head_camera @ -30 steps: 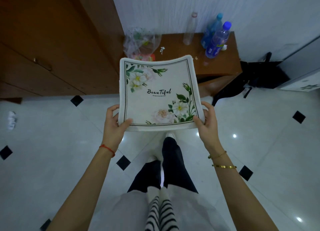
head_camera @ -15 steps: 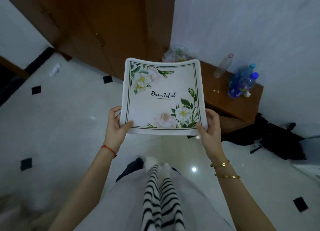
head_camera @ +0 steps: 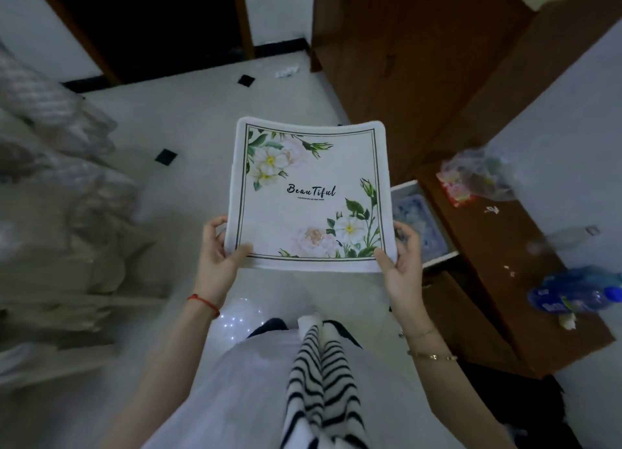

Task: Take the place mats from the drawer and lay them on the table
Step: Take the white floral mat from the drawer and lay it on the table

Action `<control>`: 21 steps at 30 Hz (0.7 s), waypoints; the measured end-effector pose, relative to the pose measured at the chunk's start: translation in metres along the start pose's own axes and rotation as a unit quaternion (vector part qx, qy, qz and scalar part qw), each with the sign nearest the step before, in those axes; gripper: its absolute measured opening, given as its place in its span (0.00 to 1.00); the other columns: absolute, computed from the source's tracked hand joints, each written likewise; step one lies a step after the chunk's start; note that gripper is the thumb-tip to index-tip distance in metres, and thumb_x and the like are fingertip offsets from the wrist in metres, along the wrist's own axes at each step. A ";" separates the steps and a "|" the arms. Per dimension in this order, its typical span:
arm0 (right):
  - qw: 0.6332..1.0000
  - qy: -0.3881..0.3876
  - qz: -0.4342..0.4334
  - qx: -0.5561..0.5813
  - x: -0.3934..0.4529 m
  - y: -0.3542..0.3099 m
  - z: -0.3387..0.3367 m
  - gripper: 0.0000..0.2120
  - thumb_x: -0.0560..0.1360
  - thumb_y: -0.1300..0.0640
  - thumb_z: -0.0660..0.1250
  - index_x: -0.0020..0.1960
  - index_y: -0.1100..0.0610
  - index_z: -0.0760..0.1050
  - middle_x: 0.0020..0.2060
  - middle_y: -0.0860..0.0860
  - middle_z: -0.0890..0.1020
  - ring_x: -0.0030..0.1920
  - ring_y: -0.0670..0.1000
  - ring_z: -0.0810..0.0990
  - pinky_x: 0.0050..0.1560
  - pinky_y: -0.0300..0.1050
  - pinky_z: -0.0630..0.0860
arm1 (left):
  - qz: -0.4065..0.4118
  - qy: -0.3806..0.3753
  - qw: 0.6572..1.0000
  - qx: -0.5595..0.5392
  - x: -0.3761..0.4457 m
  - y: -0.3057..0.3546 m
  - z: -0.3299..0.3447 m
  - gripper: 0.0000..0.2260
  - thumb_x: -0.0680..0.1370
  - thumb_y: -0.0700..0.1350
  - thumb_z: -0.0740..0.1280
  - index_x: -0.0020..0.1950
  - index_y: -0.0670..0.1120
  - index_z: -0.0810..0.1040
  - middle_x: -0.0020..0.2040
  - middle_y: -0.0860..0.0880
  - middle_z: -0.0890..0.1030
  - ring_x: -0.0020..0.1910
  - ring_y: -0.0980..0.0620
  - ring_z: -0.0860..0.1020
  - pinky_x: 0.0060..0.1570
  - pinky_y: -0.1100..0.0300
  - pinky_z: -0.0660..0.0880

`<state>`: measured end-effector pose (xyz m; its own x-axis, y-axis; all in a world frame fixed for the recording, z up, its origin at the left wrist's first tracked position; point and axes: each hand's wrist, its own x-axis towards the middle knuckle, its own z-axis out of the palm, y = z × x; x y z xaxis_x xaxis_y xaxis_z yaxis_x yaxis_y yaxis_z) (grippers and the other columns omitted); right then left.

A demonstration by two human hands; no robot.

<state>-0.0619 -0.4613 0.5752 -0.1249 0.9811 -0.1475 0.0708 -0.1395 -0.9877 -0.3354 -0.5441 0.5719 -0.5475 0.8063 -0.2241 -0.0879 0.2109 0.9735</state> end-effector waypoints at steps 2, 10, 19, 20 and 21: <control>0.999 -0.044 -0.003 -0.009 -0.005 -0.003 0.024 0.24 0.76 0.74 0.63 0.68 0.59 0.63 0.62 0.60 0.78 0.61 0.54 0.80 0.64 0.51 0.76 | -0.001 0.048 0.999 -0.013 -0.018 -0.005 -0.029 0.22 0.74 0.27 0.66 0.62 0.45 0.65 0.47 0.51 0.82 0.42 0.59 0.81 0.43 0.63 0.79; 0.976 -0.209 -0.014 -0.049 -0.060 -0.007 0.143 0.25 0.76 0.73 0.64 0.66 0.53 0.65 0.58 0.50 0.79 0.58 0.45 0.81 0.59 0.40 0.77 | 0.004 0.233 0.971 -0.056 -0.119 -0.029 -0.157 0.22 0.73 0.26 0.66 0.63 0.41 0.65 0.50 0.54 0.80 0.45 0.60 0.81 0.46 0.65 0.78; 0.914 -0.401 -0.011 -0.058 -0.180 0.016 0.298 0.26 0.76 0.73 0.64 0.64 0.46 0.68 0.60 0.53 0.80 0.61 0.52 0.79 0.62 0.48 0.75 | 0.017 0.392 0.917 -0.067 -0.259 -0.064 -0.317 0.22 0.68 0.35 0.68 0.58 0.52 0.68 0.55 0.46 0.78 0.49 0.56 0.79 0.47 0.63 0.78; 0.907 -0.417 -0.009 -0.057 -0.192 0.016 0.314 0.26 0.76 0.72 0.64 0.63 0.44 0.69 0.61 0.56 0.79 0.62 0.54 0.79 0.64 0.51 0.74 | 0.014 0.409 0.910 -0.070 -0.272 -0.067 -0.332 0.22 0.68 0.36 0.68 0.57 0.54 0.68 0.56 0.44 0.78 0.50 0.53 0.79 0.49 0.62 0.78; 0.900 -0.433 -0.007 -0.054 -0.205 0.017 0.331 0.26 0.76 0.72 0.64 0.62 0.43 0.69 0.62 0.57 0.79 0.63 0.54 0.78 0.64 0.51 0.74 | 0.012 0.424 0.902 -0.076 -0.285 -0.071 -0.346 0.22 0.69 0.36 0.68 0.57 0.55 0.68 0.57 0.43 0.78 0.51 0.52 0.79 0.49 0.60 0.78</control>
<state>-0.3623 -0.7088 0.5710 -0.8478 0.5036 -0.1663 0.1528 -0.0683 -0.9859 -0.4610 -0.9795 0.5823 -0.9850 0.0832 -0.1514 -0.1458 0.0700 0.9868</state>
